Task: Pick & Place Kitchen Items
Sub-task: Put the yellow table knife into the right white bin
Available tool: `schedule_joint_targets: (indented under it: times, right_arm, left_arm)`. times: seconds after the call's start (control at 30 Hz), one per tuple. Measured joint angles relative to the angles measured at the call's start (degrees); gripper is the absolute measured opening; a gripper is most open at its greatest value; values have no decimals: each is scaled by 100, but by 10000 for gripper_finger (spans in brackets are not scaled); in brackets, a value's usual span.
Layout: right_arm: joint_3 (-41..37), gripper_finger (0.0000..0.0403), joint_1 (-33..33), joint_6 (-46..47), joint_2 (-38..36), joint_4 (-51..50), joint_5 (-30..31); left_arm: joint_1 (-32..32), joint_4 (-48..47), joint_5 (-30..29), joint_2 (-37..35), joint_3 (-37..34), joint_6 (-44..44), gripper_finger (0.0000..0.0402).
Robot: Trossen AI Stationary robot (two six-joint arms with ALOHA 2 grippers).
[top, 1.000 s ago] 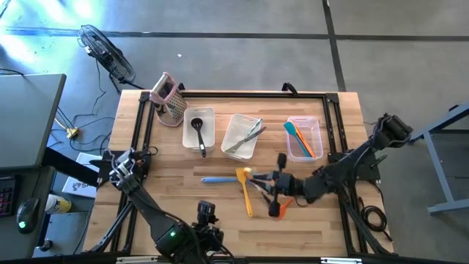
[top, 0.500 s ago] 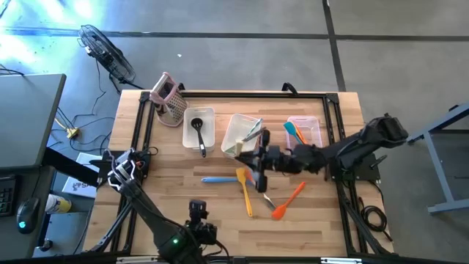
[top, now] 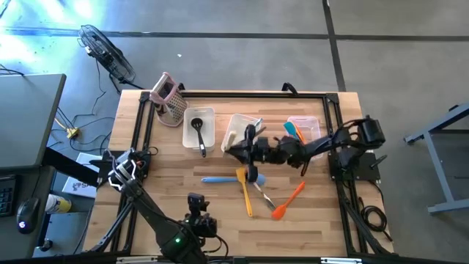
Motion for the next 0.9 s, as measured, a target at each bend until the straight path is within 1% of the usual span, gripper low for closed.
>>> schedule_joint_targets:
  times: [0.07,0.2,0.27,0.4,0.53,0.6,0.7,0.8,0.9]
  right_arm:
    - [-286,8,-266,231,4,385,10]
    - [-887,8,-762,656,9,1565,-301]
    - [-1125,8,-872,742,0,1848,-149]
    - [-1350,8,-1026,865,9,1887,100]
    - [-1369,8,-1140,896,9,1817,310]
    - [-1367,8,-1275,1146,14,1644,318]
    - [-1367,8,-1503,1665,375,1887,345]
    - [-1323,8,-1607,2176,737,1889,431]
    - [-1303,8,-1608,2462,1021,1904,764]
  left_arm:
    - [-3,-44,38,0,-1,-126,209]
    - [-4,-37,103,0,-2,-169,209]
    - [-4,-26,39,-2,-2,-169,209]
    - [86,-29,-167,-2,-7,-131,209]
    - [217,-32,-185,-2,-7,-40,209]
    - [280,-29,-183,-2,-8,-38,209]
    - [358,-34,-192,-15,-154,-13,209]
    - [392,-28,-190,-15,-298,-14,209]
    - [409,-22,-184,-15,-352,-16,209]
